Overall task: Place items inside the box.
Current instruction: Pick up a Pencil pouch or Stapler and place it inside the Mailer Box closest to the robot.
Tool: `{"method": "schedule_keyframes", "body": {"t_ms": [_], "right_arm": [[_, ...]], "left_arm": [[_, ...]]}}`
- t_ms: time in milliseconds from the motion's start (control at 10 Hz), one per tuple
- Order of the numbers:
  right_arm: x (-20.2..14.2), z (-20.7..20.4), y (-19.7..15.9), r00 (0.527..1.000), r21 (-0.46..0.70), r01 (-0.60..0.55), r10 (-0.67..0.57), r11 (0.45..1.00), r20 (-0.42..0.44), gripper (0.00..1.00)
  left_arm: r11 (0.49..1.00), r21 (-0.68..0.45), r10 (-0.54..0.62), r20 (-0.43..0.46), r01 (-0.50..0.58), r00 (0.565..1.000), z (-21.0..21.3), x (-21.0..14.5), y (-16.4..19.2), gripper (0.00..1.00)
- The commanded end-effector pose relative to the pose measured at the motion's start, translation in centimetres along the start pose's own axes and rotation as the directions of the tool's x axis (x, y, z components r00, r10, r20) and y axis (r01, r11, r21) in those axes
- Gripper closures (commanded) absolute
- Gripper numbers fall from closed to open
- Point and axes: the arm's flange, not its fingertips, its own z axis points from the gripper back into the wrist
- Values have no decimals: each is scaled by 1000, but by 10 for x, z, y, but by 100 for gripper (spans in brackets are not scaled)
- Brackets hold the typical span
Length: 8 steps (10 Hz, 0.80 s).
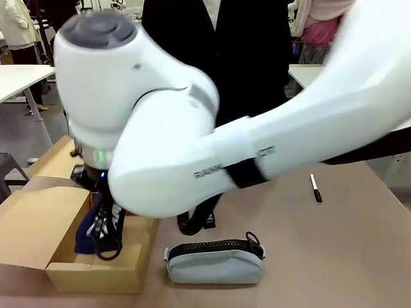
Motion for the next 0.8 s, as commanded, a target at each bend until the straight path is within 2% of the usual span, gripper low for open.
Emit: {"method": "schedule_keyframes", "body": {"t_ms": [0,400,700], "right_arm": [[16,-46,75,999,-24,11,-12,1000,-40,93],[19,-73,79,999,-1,20,-20,1000,-28,93],[20,-74,71,998,-40,3,-6,999,-70,93]], "left_arm": [[1000,-21,-18,6,18,1000,0,-2,0,0],[1000,-21,-18,6,18,1000,0,-2,0,0],[1000,-21,-18,6,18,1000,0,-2,0,0]]}}
